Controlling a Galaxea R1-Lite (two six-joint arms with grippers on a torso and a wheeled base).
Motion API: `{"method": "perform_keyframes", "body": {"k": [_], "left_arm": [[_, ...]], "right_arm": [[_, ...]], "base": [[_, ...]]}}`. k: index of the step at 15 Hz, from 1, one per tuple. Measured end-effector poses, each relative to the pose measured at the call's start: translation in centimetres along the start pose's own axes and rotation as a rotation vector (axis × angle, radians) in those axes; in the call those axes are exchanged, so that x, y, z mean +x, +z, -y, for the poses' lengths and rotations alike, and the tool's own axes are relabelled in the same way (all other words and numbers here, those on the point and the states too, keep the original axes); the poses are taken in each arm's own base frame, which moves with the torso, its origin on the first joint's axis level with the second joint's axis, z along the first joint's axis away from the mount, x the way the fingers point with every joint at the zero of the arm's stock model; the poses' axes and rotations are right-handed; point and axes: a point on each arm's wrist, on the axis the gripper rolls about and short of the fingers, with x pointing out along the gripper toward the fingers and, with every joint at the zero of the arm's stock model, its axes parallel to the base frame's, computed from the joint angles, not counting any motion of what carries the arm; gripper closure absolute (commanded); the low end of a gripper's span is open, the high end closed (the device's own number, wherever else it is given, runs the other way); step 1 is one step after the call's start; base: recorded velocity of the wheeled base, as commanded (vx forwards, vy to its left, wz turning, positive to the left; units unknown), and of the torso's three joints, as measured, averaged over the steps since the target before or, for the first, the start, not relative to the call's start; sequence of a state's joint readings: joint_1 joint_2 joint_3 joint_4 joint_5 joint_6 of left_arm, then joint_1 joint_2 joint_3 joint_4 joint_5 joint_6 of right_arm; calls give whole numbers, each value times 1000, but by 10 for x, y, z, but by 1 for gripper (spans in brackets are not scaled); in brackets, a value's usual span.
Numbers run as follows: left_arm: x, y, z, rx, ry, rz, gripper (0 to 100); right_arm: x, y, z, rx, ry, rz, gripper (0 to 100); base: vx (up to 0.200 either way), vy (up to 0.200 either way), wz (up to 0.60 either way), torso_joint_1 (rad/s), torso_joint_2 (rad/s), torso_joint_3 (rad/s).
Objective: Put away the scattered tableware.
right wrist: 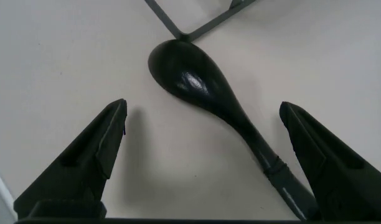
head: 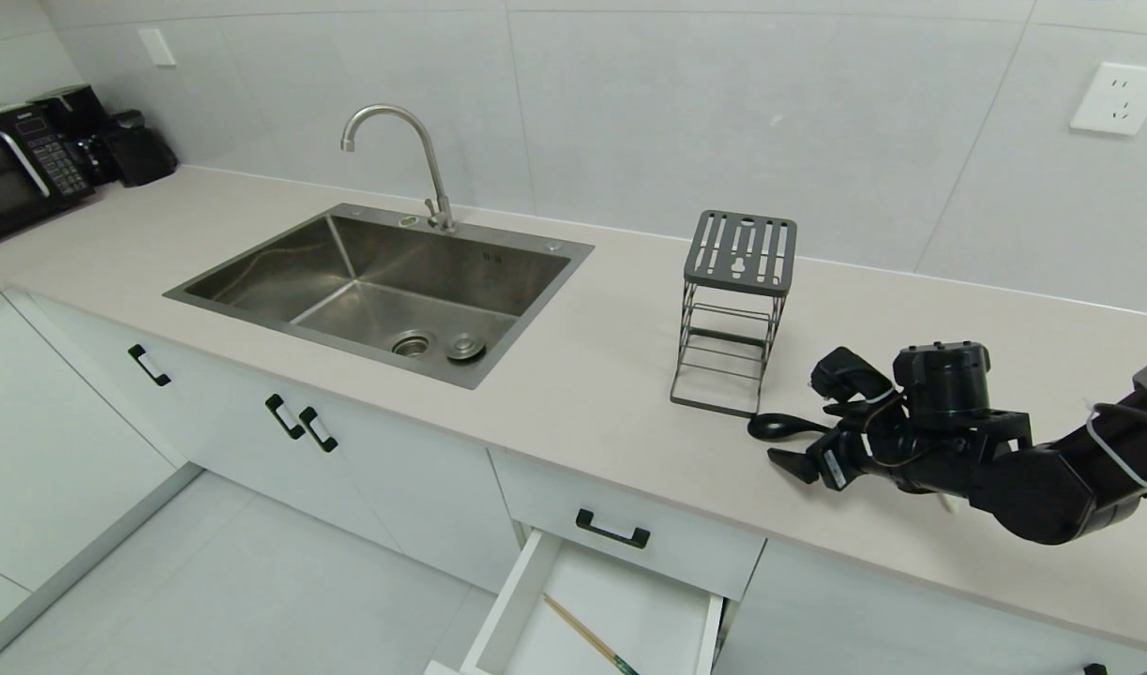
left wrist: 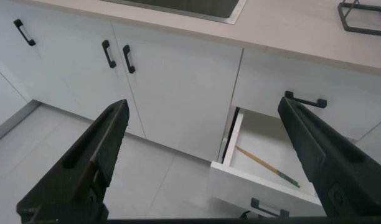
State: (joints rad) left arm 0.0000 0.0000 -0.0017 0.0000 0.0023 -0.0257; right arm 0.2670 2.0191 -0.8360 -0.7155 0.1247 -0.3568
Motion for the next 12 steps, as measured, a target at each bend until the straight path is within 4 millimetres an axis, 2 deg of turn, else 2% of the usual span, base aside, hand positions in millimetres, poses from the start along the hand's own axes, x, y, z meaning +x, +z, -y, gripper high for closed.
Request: {"method": "perform_keyframes", "body": {"k": [4, 9, 10, 12], "left_arm": [[0, 0, 0, 0, 0, 0, 0], [0, 0, 0, 0, 0, 0, 0], [0, 0, 0, 0, 0, 0, 0], [0, 0, 0, 0, 0, 0, 0]], "right_arm": [[12, -3, 1, 119, -49, 31, 0], [13, -19, -6, 138, -31, -2, 0], [12, -19, -6, 136, -30, -5, 100], [12, -19, -6, 134, -28, -6, 100]], "base": [[0, 0, 0, 0, 0, 0], [0, 0, 0, 0, 0, 0], [0, 0, 0, 0, 0, 0], [0, 0, 0, 0, 0, 0]]}}
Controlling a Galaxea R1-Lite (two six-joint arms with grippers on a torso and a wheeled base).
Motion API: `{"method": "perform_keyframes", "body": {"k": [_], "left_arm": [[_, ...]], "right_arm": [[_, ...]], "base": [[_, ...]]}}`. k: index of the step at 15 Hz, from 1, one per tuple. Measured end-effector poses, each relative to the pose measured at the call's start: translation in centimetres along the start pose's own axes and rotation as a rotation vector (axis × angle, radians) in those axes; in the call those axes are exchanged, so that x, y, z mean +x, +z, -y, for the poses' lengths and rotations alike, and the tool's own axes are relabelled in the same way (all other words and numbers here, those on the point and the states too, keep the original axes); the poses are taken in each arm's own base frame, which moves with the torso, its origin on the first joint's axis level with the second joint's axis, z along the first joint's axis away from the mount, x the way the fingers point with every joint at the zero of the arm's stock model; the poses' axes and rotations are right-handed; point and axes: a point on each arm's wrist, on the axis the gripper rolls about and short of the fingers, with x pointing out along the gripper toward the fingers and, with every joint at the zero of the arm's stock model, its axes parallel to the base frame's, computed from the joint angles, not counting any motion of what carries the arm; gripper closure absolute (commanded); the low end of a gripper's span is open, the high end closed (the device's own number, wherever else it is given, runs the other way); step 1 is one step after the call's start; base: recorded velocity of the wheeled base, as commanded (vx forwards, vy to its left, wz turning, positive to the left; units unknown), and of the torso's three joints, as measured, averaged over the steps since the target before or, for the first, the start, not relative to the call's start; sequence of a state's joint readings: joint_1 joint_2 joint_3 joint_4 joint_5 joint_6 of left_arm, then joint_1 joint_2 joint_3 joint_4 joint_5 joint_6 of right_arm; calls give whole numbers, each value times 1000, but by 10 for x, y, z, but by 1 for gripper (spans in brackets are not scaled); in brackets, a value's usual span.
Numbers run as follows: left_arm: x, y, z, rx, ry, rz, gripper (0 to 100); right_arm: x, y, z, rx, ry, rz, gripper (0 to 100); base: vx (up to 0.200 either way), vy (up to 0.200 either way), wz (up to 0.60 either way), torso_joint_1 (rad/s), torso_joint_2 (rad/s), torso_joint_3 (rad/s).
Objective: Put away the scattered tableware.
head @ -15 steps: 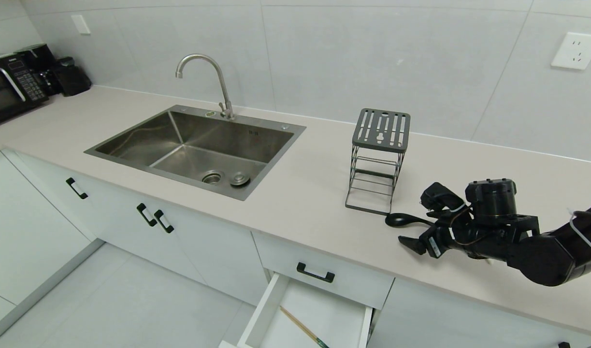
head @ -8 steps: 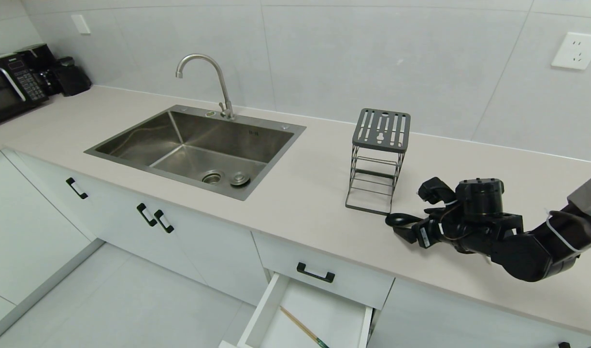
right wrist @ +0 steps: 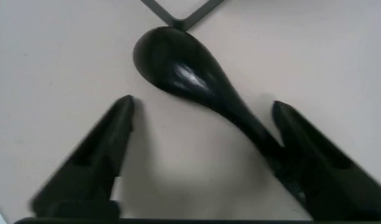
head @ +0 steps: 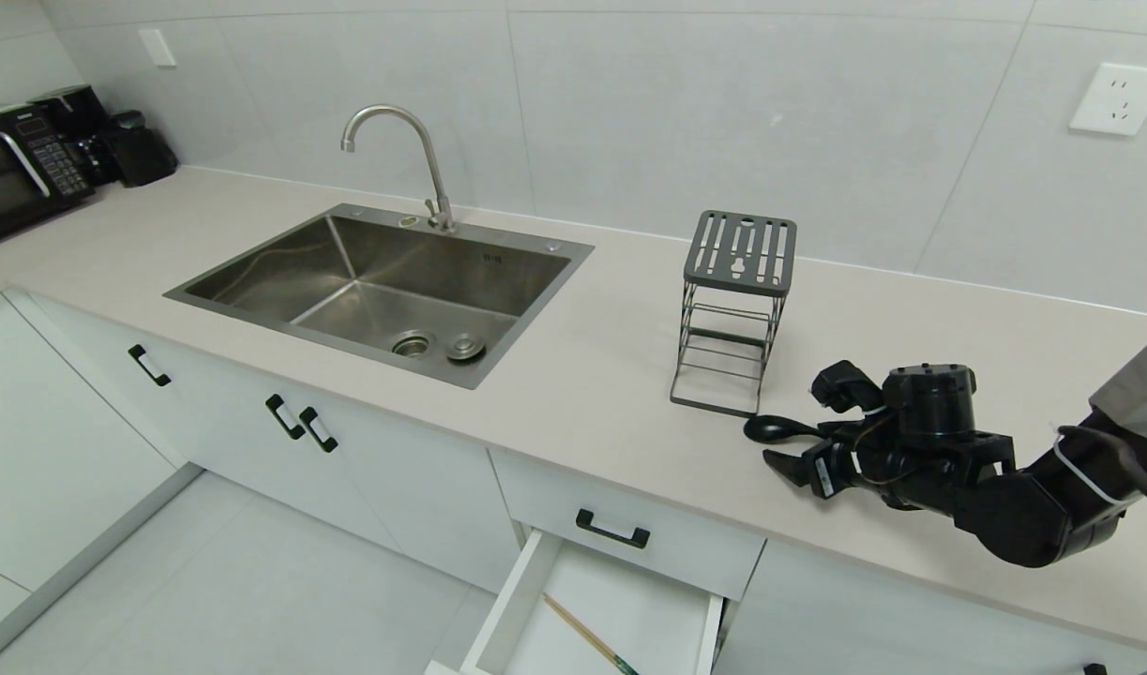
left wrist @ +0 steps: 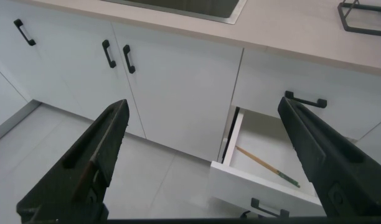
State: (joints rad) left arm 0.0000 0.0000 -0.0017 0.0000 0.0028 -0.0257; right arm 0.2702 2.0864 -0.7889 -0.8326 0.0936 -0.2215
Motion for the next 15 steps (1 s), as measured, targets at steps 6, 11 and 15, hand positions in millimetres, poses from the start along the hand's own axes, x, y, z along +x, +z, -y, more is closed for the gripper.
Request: {"method": "perform_keyframes", "body": {"k": [6, 11, 15], "left_arm": [[0, 0, 0, 0, 0, 0, 0], [0, 0, 0, 0, 0, 0, 0], [0, 0, 0, 0, 0, 0, 0]], "right_arm": [[-12, 6, -2, -90, 8, 16, 100], [-47, 32, -29, -235, 123, 136, 100], [-68, 41, -65, -293, 224, 190, 100]], "base": [[0, 0, 0, 0, 0, 0], [0, 0, 0, 0, 0, 0], [0, 0, 0, 0, 0, 0]]}}
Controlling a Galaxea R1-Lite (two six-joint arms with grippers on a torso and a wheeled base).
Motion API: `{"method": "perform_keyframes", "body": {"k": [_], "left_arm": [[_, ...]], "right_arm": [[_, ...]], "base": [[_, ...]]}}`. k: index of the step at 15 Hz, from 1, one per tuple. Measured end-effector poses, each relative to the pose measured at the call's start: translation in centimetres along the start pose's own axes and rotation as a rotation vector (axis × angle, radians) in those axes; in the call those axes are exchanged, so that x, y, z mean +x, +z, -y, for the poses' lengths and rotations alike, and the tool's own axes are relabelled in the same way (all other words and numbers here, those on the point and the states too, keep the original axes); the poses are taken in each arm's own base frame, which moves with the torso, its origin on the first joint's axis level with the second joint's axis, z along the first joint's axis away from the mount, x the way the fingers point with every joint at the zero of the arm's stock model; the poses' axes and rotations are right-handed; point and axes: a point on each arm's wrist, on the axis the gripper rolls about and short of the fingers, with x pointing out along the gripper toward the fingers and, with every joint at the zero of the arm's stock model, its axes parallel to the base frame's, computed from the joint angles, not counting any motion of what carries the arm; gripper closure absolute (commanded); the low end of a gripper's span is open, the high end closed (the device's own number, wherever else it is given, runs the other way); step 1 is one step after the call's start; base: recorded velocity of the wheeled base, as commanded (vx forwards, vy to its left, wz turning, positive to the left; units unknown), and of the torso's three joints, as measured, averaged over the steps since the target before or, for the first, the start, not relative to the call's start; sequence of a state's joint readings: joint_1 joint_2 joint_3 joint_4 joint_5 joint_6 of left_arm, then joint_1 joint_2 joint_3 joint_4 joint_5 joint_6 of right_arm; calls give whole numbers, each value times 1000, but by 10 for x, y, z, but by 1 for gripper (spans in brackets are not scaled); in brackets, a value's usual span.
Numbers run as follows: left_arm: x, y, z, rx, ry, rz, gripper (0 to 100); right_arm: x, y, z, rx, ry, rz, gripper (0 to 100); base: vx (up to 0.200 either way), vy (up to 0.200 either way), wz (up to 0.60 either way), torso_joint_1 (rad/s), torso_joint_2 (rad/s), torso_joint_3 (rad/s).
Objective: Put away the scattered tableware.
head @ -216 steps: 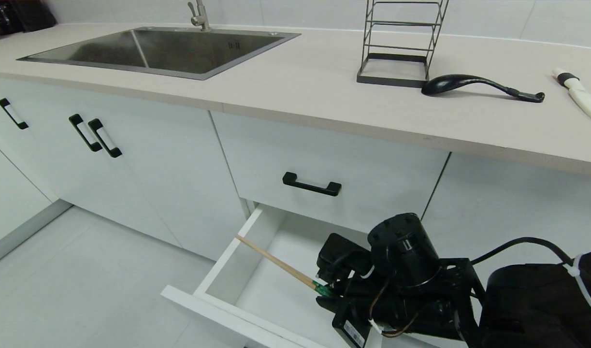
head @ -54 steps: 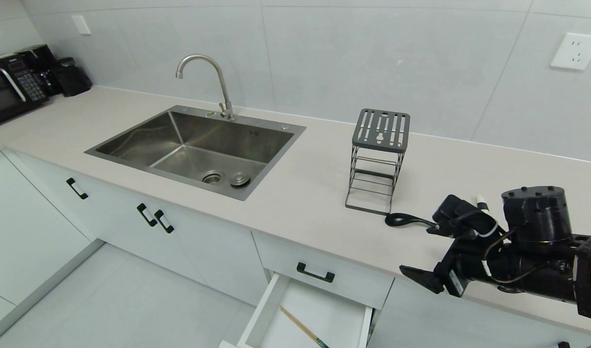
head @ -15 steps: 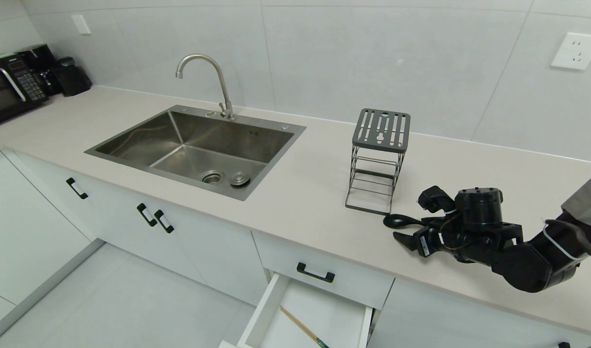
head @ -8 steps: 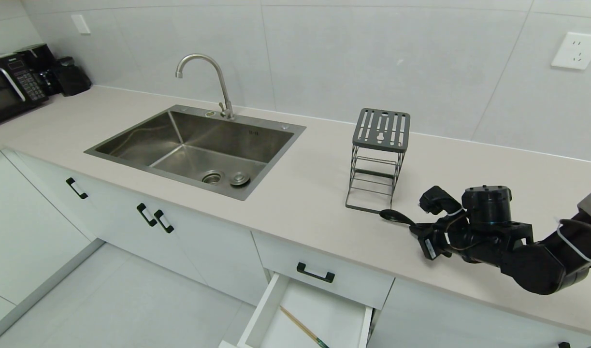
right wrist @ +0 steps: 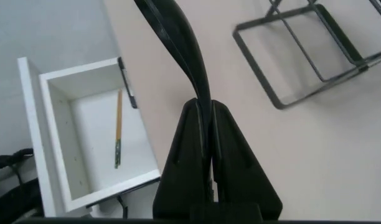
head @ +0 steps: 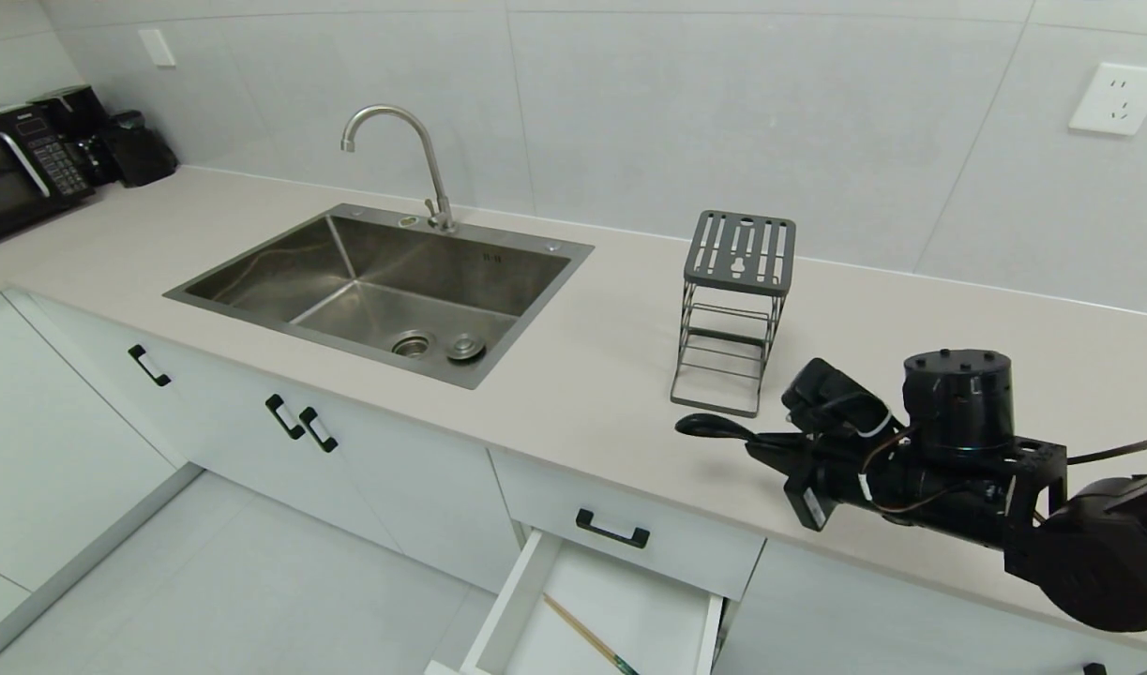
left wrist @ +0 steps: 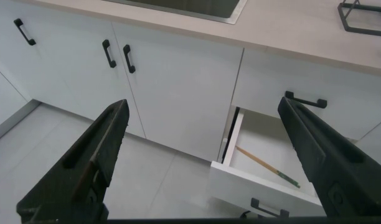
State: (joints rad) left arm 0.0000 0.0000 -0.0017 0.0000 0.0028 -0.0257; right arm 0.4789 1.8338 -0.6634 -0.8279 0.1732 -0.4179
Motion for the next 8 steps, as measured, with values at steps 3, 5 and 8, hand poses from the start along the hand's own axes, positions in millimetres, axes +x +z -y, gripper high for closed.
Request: {"method": "perform_keyframes", "body": {"k": [3, 5, 8], "left_arm": [[0, 0, 0, 0, 0, 0, 0], [0, 0, 0, 0, 0, 0, 0], [0, 0, 0, 0, 0, 0, 0]], "right_arm": [[1, 14, -25, -4, 80, 44, 100], [3, 26, -42, 23, 142, 79, 100], [3, 45, -72, 91, 243, 124, 100]], "base": [[0, 0, 0, 0, 0, 0], [0, 0, 0, 0, 0, 0], [0, 0, 0, 0, 0, 0]]}}
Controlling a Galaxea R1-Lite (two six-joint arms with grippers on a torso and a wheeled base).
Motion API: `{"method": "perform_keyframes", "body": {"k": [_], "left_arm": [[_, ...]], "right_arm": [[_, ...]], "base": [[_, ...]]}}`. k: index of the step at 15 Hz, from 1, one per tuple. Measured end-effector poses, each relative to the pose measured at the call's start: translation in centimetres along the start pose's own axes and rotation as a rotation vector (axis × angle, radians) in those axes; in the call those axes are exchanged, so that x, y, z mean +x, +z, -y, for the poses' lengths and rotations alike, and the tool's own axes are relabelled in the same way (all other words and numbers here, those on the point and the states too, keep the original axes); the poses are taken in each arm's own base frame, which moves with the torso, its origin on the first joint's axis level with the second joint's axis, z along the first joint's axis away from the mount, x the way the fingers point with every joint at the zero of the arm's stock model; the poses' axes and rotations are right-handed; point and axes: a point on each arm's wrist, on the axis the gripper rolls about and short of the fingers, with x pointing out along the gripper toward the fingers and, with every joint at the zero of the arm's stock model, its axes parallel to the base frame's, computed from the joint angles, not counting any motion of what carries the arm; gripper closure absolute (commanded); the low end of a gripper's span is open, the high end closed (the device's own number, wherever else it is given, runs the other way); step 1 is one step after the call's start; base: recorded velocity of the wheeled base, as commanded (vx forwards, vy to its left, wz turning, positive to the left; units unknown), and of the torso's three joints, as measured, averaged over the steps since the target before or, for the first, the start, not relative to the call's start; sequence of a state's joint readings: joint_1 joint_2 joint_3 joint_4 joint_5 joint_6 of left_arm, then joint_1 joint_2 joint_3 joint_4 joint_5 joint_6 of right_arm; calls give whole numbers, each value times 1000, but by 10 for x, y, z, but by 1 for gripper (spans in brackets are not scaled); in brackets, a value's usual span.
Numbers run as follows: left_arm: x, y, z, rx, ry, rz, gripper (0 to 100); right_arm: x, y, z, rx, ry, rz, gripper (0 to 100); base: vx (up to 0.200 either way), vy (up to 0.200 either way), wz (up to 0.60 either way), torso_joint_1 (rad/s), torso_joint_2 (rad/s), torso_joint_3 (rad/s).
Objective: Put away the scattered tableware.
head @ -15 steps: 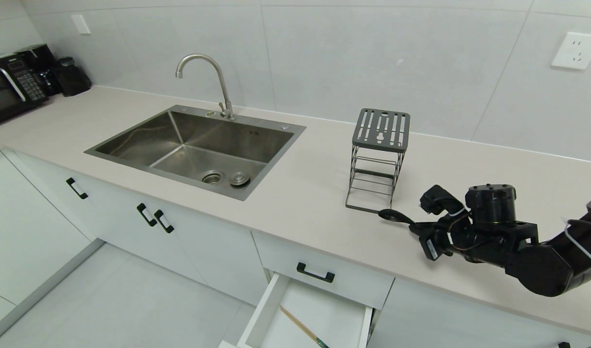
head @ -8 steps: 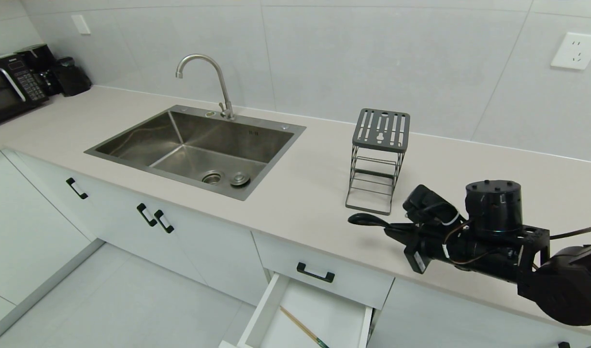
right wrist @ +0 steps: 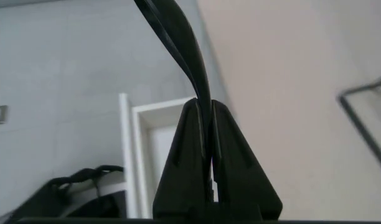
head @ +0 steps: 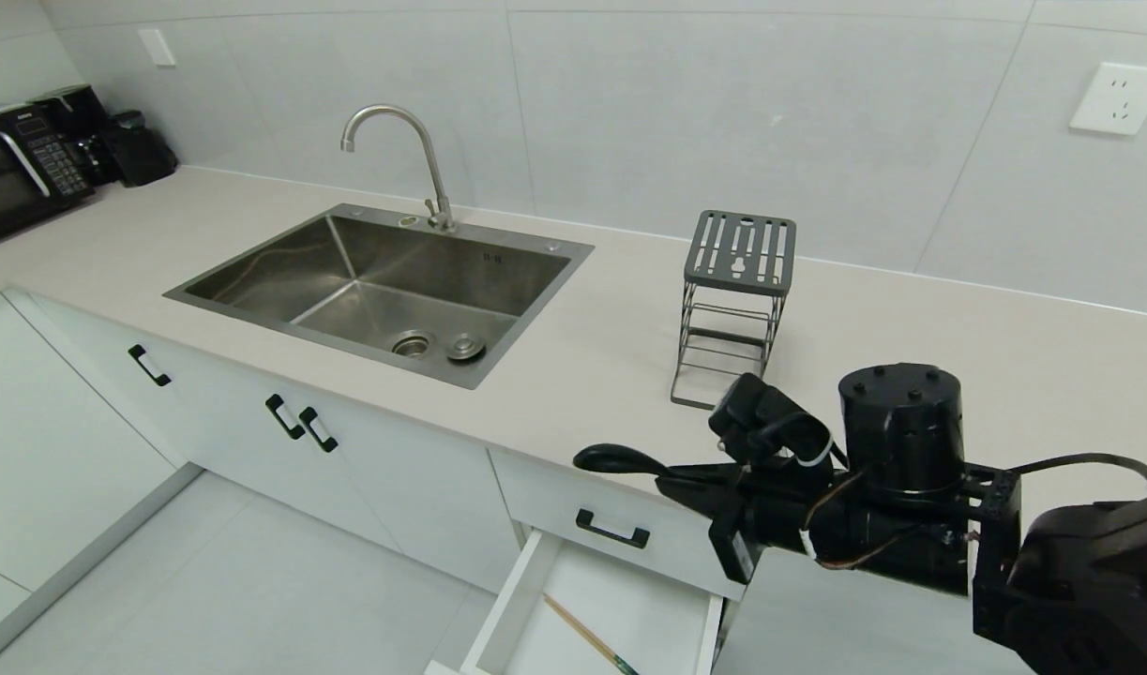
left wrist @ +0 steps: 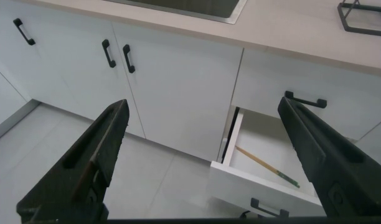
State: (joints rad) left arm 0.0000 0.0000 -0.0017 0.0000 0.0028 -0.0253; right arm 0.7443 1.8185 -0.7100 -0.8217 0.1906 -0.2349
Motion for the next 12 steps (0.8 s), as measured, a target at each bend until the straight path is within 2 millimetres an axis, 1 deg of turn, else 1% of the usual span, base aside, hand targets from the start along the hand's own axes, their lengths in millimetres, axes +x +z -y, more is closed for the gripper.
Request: {"method": "perform_keyframes", "body": {"k": [1, 3, 8, 12], "left_arm": [[0, 0, 0, 0, 0, 0, 0], [0, 0, 0, 0, 0, 0, 0], [0, 0, 0, 0, 0, 0, 0], [0, 0, 0, 0, 0, 0, 0]], "right_arm": [[1, 4, -11, 12, 29, 14, 100], [1, 8, -22, 11, 57, 35, 100], [-1, 4, -28, 9, 76, 20, 100], [-1, 5, -39, 12, 108, 19, 100]], "base": [[0, 0, 0, 0, 0, 0], [0, 0, 0, 0, 0, 0], [0, 0, 0, 0, 0, 0], [0, 0, 0, 0, 0, 0]]}}
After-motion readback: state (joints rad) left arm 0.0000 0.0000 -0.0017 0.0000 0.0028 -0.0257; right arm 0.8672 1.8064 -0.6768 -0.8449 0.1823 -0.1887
